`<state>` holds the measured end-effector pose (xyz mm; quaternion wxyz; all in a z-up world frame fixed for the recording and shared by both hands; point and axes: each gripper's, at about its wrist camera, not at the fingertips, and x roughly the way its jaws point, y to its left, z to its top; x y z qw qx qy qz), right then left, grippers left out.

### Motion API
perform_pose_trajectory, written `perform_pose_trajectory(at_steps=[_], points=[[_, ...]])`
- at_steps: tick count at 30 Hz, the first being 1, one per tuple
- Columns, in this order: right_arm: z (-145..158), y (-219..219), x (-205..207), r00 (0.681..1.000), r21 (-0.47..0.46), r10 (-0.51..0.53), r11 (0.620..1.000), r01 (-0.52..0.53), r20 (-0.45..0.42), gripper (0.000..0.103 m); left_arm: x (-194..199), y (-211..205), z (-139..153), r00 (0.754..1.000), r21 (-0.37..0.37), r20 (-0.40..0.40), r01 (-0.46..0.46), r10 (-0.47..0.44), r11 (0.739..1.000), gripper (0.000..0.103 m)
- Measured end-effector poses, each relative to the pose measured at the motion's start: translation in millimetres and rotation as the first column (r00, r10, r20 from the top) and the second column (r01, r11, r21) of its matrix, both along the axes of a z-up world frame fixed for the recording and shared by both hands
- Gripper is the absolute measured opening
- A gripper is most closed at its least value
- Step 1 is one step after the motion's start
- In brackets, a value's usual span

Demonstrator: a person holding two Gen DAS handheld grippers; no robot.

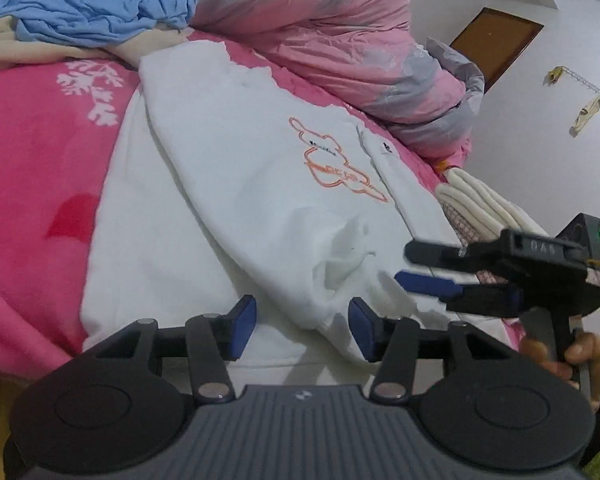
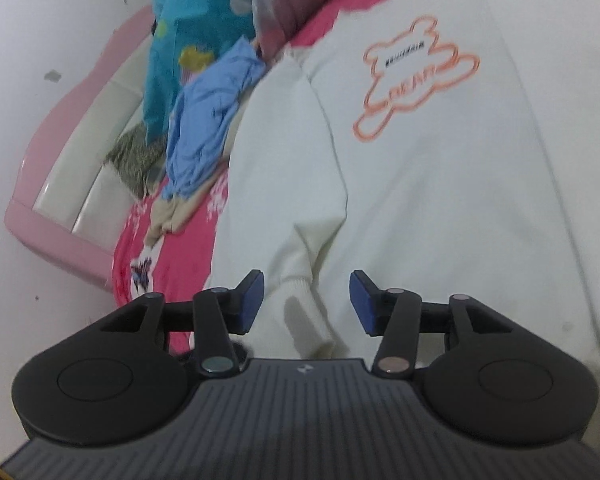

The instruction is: Fold clothes

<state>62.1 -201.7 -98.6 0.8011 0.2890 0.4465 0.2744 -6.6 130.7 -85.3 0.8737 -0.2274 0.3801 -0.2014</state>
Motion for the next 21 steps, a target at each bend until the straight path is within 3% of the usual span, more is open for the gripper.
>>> perform_pose_trajectory(at_steps=[4, 5, 6, 10, 13, 16, 17, 19, 21], points=[[-3.7, 14.3, -3.9, 0.998, -0.059, 0.061, 0.996, -0.061, 0.007, 0.042, 5.1, -4.2, -3.3, 1.0, -0.025, -0.004, -0.01, 0.01, 1.0, 0.051], [-3.8, 16.7, -7.2, 0.997, -0.072, 0.075, 0.995, -0.074, 0.003, 0.02, 5.3, -3.9, -3.2, 1.0, -0.028, -0.005, -0.01, 0.01, 1.0, 0.051], [-3.9, 19.1, -10.5, 0.996, -0.084, 0.088, 0.993, -0.088, -0.001, 0.008, 4.2, -3.3, -2.6, 1.0, -0.032, -0.007, -0.009, 0.008, 0.999, 0.051], [-5.0, 14.0, -33.2, 0.994, -0.109, 0.103, 0.988, -0.105, -0.025, 0.008, -4.5, 2.6, -2.5, 1.0, -0.067, -0.017, 0.013, -0.014, 0.998, 0.052], [-10.9, 8.1, -38.1, 0.996, -0.088, 0.08, 0.993, -0.084, -0.047, 0.011, -3.7, 3.4, -4.1, 0.999, -0.083, -0.03, 0.013, -0.016, 0.996, 0.052], [2.0, 1.6, -34.6, 0.999, -0.047, 0.044, 0.998, -0.044, -0.013, 0.014, -3.5, 2.9, -2.0, 0.999, -0.095, -0.042, 0.018, -0.022, 0.995, 0.052], [6.8, 0.0, -33.5, 0.999, -0.04, 0.034, 0.999, -0.034, 0.002, 0.018, -4.8, 2.9, -1.3, 0.999, -0.096, -0.043, 0.021, -0.025, 0.995, 0.052], [14.7, -1.9, -29.5, 0.999, -0.047, 0.022, 0.999, -0.021, 0.025, 0.041, -8.3, 2.7, 0.1, 0.999, -0.095, -0.044, 0.028, -0.032, 0.995, 0.052], [21.7, -4.0, -27.9, 0.999, -0.06, 0.015, 0.998, -0.012, 0.048, 0.048, -12.4, 2.1, 0.5, 0.998, -0.098, -0.048, 0.04, -0.045, 0.994, 0.052]])
